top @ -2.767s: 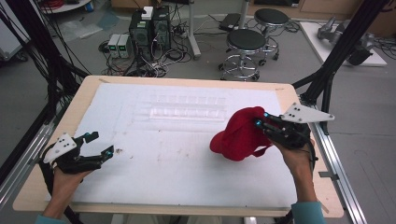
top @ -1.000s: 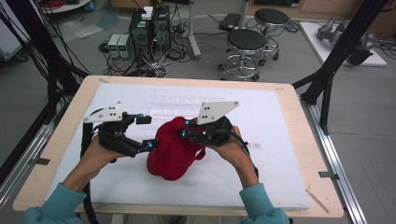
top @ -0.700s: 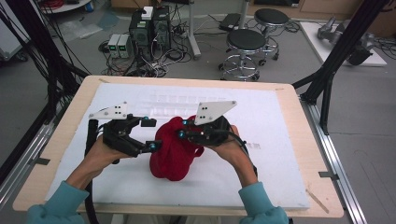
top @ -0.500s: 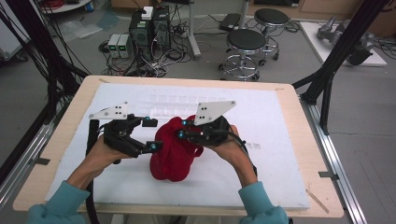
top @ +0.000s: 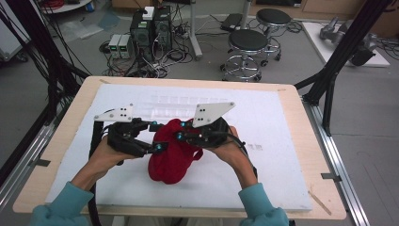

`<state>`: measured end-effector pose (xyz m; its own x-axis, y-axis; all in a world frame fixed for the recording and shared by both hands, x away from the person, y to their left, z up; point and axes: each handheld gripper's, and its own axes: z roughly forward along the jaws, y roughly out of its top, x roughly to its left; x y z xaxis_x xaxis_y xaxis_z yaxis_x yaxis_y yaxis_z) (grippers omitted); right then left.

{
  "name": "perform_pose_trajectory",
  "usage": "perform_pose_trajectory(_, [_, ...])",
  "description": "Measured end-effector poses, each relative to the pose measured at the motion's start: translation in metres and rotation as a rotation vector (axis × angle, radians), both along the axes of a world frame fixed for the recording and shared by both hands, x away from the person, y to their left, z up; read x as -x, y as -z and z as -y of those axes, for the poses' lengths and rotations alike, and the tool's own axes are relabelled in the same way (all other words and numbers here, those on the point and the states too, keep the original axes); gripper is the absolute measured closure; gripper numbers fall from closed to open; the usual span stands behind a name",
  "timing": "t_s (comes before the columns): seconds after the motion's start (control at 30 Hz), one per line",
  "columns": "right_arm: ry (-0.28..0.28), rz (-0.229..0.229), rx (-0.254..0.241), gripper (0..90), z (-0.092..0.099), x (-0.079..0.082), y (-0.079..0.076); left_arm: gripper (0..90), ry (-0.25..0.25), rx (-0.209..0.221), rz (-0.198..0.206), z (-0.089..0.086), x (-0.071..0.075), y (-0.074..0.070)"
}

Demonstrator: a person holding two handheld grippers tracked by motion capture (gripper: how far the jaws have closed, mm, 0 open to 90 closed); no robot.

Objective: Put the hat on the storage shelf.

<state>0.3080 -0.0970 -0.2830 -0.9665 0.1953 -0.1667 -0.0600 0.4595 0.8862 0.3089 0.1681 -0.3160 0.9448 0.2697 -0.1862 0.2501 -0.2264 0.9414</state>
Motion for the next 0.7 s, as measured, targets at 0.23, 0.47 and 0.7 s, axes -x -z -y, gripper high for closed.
perform_pose_trajectory(0.23, [0.007,0.002,-0.003,85.3,0.0005,0.0005,-0.0003,64.5,-0.002,-0.016,0.011,0.0008,0.0014,-0.0001])
perform_pose_trajectory(0.47, [0.011,0.012,-0.001,85.1,-0.0013,-0.0001,0.0003,82.2,-0.011,-0.024,0.021,0.0000,0.0040,-0.0016])
perform_pose_trajectory(0.7, [0.019,0.021,0.005,71.6,-0.0015,0.0003,0.0014,84.3,-0.018,-0.034,0.036,-0.0015,0.0066,-0.0029])
